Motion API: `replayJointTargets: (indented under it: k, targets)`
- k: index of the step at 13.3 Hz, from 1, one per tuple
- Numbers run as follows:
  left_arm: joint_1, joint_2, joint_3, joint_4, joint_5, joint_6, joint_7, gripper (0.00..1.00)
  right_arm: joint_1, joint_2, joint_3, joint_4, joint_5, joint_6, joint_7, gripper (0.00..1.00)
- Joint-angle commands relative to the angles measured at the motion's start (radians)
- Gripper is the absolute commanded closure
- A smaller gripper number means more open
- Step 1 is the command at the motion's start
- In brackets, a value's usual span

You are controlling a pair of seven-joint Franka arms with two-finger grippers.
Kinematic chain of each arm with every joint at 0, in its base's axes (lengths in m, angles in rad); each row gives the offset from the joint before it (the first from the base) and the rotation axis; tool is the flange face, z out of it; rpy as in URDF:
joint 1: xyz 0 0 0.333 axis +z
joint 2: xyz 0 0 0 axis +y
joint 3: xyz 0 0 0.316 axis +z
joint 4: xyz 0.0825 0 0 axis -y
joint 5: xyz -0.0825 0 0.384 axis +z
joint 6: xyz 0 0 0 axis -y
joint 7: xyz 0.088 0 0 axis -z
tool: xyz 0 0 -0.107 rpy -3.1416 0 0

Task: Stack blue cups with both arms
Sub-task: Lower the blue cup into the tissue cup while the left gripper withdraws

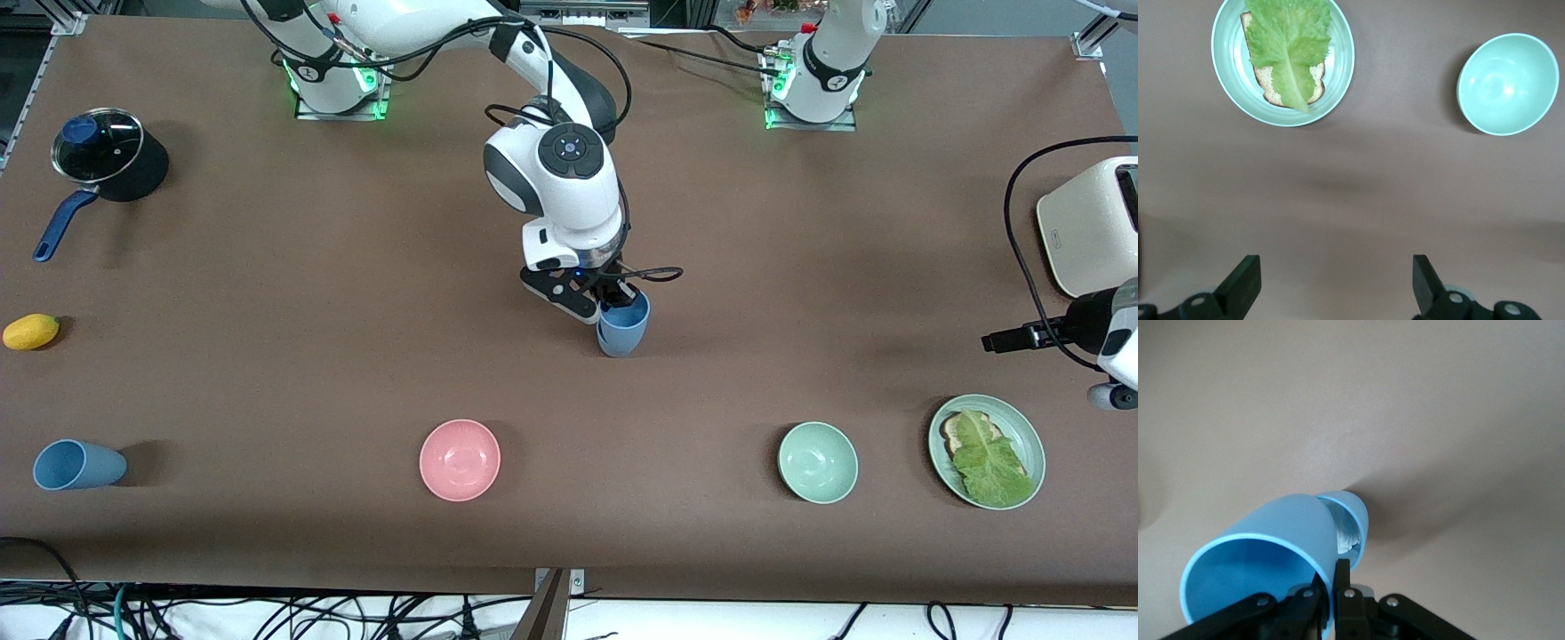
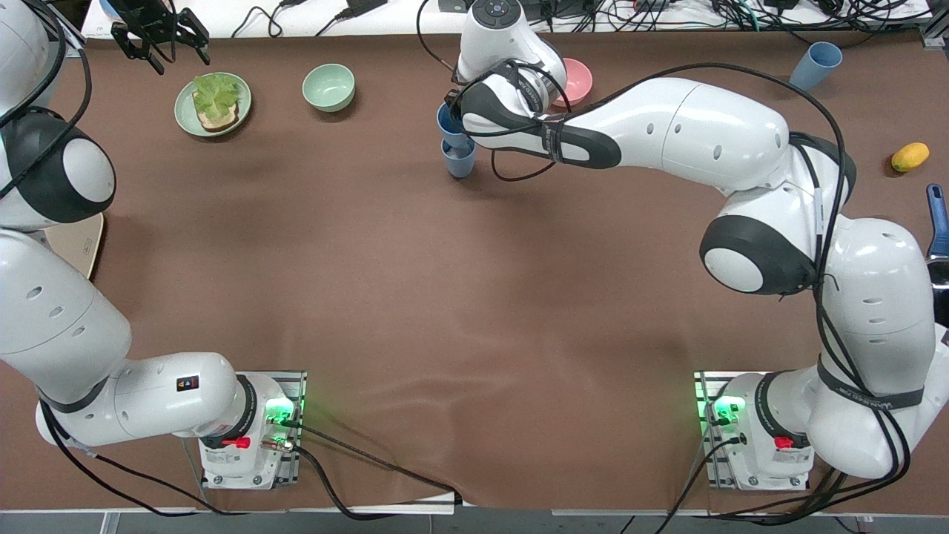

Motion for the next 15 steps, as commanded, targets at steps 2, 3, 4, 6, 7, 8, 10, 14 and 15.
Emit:
replayJointTargets:
  k: [2,3,4,6,7,8,10,14,15]
  targets:
    - [-0.017,-0.024,-0.004,0.003,0.020,-0.010,0.016,0.00,0.001,0.018,0.005,0.044,-0.013,-0.031,-0.005,1.00]
    - [-0.035,-0.035,0.001,0.003,0.020,-0.008,0.019,0.00,0.001,0.018,0.003,0.042,-0.011,-0.034,-0.002,1.00]
    - [-0.087,-0.068,0.030,-0.007,0.020,-0.007,0.019,0.00,0.004,0.017,0.005,0.042,-0.008,-0.037,0.001,1.00]
    - [-0.181,-0.121,0.128,-0.024,0.022,-0.005,0.024,0.00,0.004,0.015,0.005,0.042,-0.007,-0.068,0.001,1.00]
    - [-0.195,-0.162,0.130,-0.039,0.022,-0.005,0.021,0.00,0.005,0.015,0.005,0.042,-0.007,-0.068,0.003,1.00]
    - [-0.218,-0.211,0.133,-0.072,0.022,-0.005,0.010,0.00,0.005,0.015,0.005,0.042,-0.007,-0.068,0.004,1.00]
    - [-0.253,-0.298,0.137,-0.179,0.026,0.022,0.014,0.00,0.004,0.018,0.005,0.042,-0.007,-0.067,0.004,1.00]
    - [-0.249,-0.386,0.087,-0.212,0.015,-0.003,0.050,0.00,0.001,0.014,0.003,0.042,-0.007,-0.068,0.003,0.65]
    - [-0.242,-0.386,0.068,-0.209,0.018,-0.026,0.050,0.00,0.001,0.011,0.003,0.044,-0.007,-0.070,0.001,0.52]
